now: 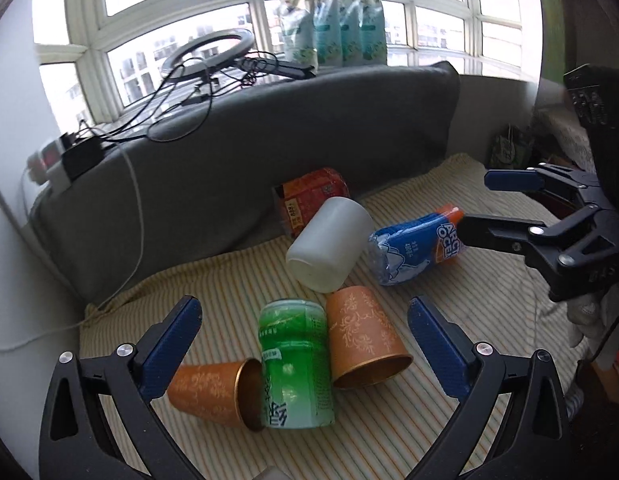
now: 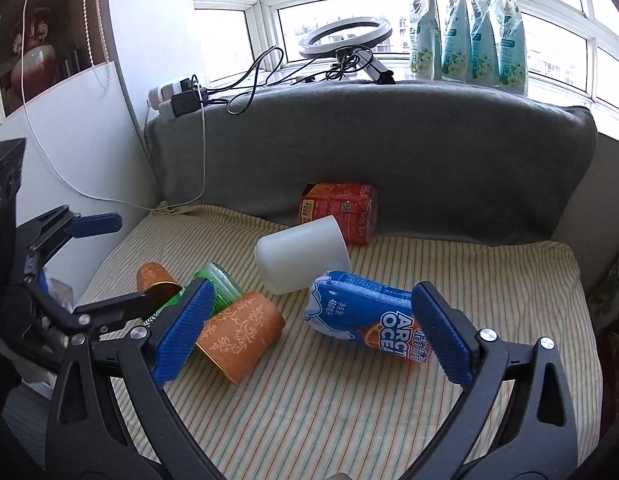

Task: Flip cup upright
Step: 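Move the left tool down toward the white cup lying on its side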

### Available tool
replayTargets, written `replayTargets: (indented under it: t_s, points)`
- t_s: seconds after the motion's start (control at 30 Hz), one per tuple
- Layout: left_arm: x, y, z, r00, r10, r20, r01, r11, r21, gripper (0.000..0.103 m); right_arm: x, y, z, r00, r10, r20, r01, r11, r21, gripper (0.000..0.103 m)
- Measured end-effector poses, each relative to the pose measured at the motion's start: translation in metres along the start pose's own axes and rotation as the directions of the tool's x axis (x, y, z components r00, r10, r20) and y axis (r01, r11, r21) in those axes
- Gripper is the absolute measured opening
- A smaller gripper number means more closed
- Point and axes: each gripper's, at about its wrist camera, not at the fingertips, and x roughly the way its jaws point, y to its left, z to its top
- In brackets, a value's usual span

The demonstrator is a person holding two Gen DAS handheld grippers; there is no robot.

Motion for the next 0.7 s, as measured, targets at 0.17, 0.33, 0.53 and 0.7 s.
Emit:
replayTargets:
  t_s: [0.17, 0.33, 0.53, 0.7]
  points:
    - [0.043, -0.003, 0.027, 0.994, -0.053, -0.096, 0.061, 0.995, 0.077, 0.091, -0.005, -0.013, -0.004, 1.0, -0.028, 0.009, 0.028, 0.999, 0.018, 0.1]
    - [0.087, -0.006, 0.047, 0.969, -0.112, -0.222, 0.144, 0.981, 0.131, 0.091, -0.013, -0.033, -0.012, 0.997, -0.072, 0.016, 0.071, 0.996, 0.059, 0.1]
    - [0.119, -0.013, 0.062, 0.942, -0.111, -0.316, 0.179, 0.965, 0.194, 0.085, -0.017, -0.063, -0.025, 0.994, -0.109, -0.006, 0.109, 0.988, 0.111, 0.1]
    - [0.141, -0.017, 0.065, 0.912, -0.138, -0.386, 0.226, 0.955, 0.193, 0.085, -0.016, -0.082, -0.038, 0.991, -0.128, -0.029, 0.131, 0.98, 0.15, 0.1]
